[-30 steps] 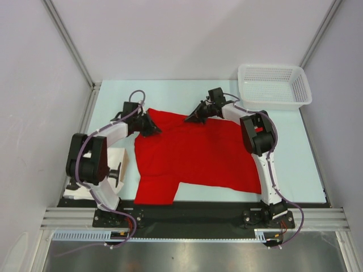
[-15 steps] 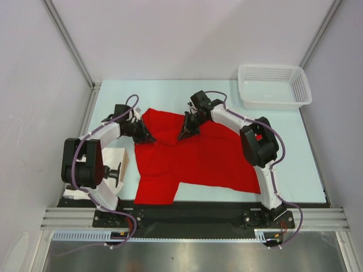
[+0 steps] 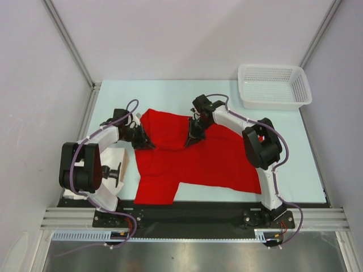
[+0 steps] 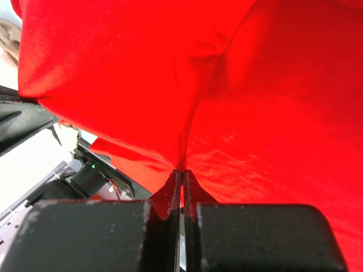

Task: Fold and stack the t-shirts
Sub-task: Fold the tshirt

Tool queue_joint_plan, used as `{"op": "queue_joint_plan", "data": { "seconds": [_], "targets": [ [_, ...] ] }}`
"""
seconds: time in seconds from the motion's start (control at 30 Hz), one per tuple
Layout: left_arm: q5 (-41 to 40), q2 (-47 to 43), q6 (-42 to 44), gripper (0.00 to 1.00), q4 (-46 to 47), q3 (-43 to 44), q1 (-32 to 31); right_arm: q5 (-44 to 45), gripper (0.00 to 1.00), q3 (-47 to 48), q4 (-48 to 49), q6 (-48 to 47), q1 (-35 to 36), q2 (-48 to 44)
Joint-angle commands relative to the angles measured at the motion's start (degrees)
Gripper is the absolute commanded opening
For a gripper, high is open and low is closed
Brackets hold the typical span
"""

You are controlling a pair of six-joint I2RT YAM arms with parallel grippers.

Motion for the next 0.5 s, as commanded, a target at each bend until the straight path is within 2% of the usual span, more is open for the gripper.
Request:
{"op": "queue_joint_plan", "data": {
  "seconds": [0.0,0.47],
  "targets": [
    [0.05,-1.43,2.62,0.01,-2.0,-0.69,0.8,-0.63,0.0,-0.82,-1.11,-1.81,1.15,-3.01],
    [-1.01,0.68,2.97,0.01,-1.48,-2.53,0.98,0.77,0.0,-0.91,-1.37,-0.93,2.03,-1.08]
  ]
}}
